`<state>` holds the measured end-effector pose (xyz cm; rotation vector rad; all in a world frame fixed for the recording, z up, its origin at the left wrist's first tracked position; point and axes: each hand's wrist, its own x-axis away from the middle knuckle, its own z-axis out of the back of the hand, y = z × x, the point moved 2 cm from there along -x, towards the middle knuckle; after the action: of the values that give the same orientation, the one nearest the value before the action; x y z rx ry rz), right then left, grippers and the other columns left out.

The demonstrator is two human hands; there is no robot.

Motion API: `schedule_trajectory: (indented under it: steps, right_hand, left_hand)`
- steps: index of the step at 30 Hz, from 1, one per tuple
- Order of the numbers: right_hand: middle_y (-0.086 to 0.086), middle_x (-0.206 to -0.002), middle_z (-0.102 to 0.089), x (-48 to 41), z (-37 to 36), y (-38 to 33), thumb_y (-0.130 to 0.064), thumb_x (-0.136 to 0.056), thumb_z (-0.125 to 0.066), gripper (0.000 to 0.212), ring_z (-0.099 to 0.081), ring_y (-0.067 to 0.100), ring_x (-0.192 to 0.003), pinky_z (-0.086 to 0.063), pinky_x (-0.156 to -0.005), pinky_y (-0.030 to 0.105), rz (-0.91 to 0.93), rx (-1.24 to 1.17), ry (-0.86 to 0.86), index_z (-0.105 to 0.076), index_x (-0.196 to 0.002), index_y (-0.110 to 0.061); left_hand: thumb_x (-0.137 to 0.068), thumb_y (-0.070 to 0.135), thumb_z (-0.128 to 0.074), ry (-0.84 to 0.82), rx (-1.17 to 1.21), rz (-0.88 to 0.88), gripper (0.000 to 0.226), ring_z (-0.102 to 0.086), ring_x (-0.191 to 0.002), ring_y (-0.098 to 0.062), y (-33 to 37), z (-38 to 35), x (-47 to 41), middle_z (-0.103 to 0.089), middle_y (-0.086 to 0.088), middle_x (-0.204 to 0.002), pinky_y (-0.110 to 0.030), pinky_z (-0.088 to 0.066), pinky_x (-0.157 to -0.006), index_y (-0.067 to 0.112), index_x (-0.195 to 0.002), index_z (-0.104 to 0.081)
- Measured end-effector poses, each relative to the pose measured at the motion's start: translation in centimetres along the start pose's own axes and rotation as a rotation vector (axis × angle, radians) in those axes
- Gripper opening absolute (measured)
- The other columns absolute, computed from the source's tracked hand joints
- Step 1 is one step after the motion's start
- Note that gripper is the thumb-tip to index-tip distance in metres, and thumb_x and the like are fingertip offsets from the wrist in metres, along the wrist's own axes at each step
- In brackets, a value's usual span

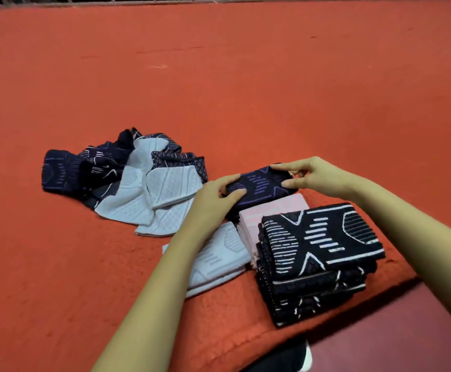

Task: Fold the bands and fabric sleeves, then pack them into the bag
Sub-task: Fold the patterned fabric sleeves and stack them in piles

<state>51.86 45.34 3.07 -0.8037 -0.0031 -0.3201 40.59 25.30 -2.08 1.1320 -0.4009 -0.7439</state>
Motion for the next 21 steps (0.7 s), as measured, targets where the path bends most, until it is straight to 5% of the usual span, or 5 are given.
schedule_trajectory:
  steps: [3, 5, 11, 17, 21]
  right_hand:
    - [0.018, -0.105, -0.064, -0.1, -0.6, 1.1, -0.016, -0.086, -0.067, 0.046, -0.060, 0.018, -0.094, -0.043, -0.080, 0.022, 0.000, -0.041, 0.001, -0.056, -0.129, -0.029]
    - [0.028, -0.103, -0.056, -0.2, -0.9, 1.6, -0.015, -0.086, -0.067, 0.046, -0.053, 0.027, -0.087, -0.042, -0.074, 0.023, 0.002, -0.052, -0.009, -0.056, -0.130, -0.024]
    - [0.013, -0.077, -0.037, -0.4, -1.0, 1.8, -0.023, -0.089, -0.063, 0.043, -0.035, 0.019, -0.066, -0.029, -0.056, 0.023, -0.026, 0.035, -0.034, -0.055, -0.131, -0.024]
    - [0.004, -0.083, -0.042, -0.1, 0.7, -1.6, -0.033, -0.092, -0.058, 0.031, -0.041, 0.014, -0.070, -0.039, -0.074, 0.035, -0.003, 0.280, 0.014, -0.058, -0.123, -0.028]
    - [-0.001, -0.083, -0.047, -0.8, 1.6, -5.9, -0.032, -0.093, -0.057, 0.033, -0.045, 0.014, -0.073, -0.036, -0.069, 0.030, 0.036, 0.334, 0.018, -0.058, -0.125, -0.022]
  left_hand:
    - [-0.088, 0.034, -0.064, 0.006, -0.012, -0.007, 0.042, -0.063, -0.101, -0.008, -1.0, -0.5, 0.1, -0.067, 0.000, -0.116, -0.028, -0.050, -0.092, 0.028, -0.129, -0.058]
    - [-0.084, 0.042, -0.063, 0.026, -0.074, -0.019, 0.045, -0.062, -0.100, -0.015, -1.6, -0.6, -0.2, -0.065, -0.008, -0.114, -0.035, -0.049, -0.093, 0.034, -0.128, -0.058]
    - [-0.089, 0.040, -0.060, 0.051, -0.234, -0.020, 0.042, -0.052, -0.092, -0.013, -1.4, -0.7, -0.3, -0.056, -0.005, -0.106, -0.018, -0.037, -0.076, 0.034, -0.130, -0.055]
    - [-0.091, 0.029, -0.060, 0.202, -0.086, 0.008, 0.011, -0.055, -0.079, -0.007, 0.1, 0.7, 0.2, -0.062, 0.001, -0.092, -0.007, -0.040, -0.062, 0.025, -0.100, -0.066]
    - [-0.091, 0.031, -0.057, 0.234, -0.127, 0.016, 0.011, -0.058, -0.069, -0.002, 0.9, 4.4, 0.1, -0.061, 0.004, -0.082, -0.018, -0.048, -0.066, 0.022, -0.092, -0.064]
